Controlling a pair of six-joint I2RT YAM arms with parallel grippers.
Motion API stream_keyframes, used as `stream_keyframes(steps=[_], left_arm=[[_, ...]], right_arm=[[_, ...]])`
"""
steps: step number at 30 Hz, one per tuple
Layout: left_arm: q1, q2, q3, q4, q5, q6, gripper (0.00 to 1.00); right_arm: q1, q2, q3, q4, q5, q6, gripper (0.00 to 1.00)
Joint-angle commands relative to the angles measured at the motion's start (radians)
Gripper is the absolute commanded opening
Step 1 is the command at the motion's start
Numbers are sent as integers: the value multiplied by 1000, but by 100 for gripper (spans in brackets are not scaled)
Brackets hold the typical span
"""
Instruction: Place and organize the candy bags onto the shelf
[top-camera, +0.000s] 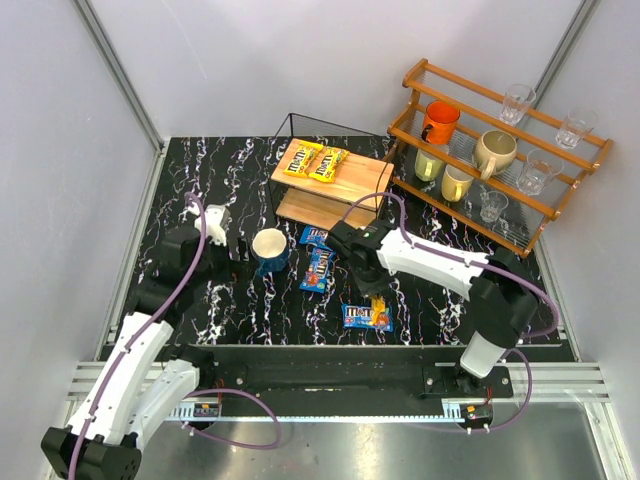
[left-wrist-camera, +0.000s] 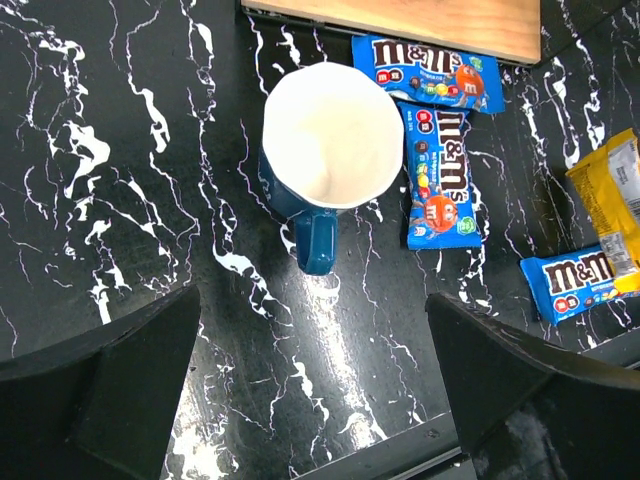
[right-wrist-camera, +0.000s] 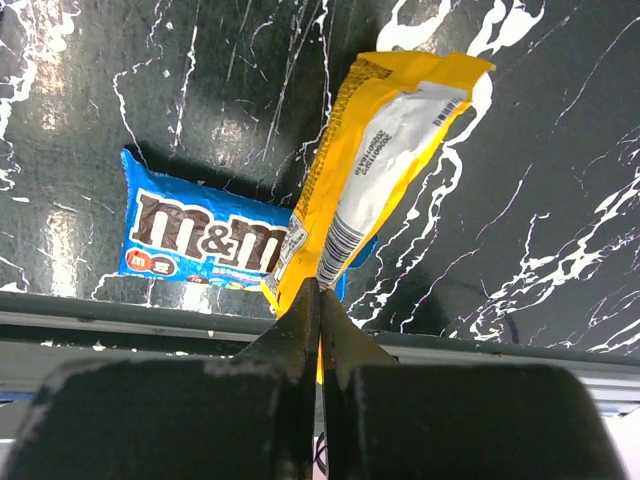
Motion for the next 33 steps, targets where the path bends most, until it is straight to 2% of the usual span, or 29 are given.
stream_keyframes(steps=[1,12,17,20,21,25,27,33], left_arm=[[-5,-29,56,-5,-18,-9,99],[-5,-52,34,12,-22,-18,99],[-5,-55,31,15,-19,-20,99],[-5,-49,31,16,-16,-21,99],[-5,-47,31,15,-16,-21,99],[-5,-42,28,21,-13,-23,99],[-7,-44,27,19,-13,-23,99],[-10,-44,27,19,-13,-24,99]], right_arm=[[34,42,74,-30,50,-14,0],[106,162,175,-31,56,-11,7],[121,177,182,13,36,5,24],[125,131,166,99,-54,9,48],[125,114,152,127,-80,9,51],[123,-43,78,298,-162,46,57],[121,-100,6,397,-145,83,61],[74,-196,-129,440,-71,169,60]])
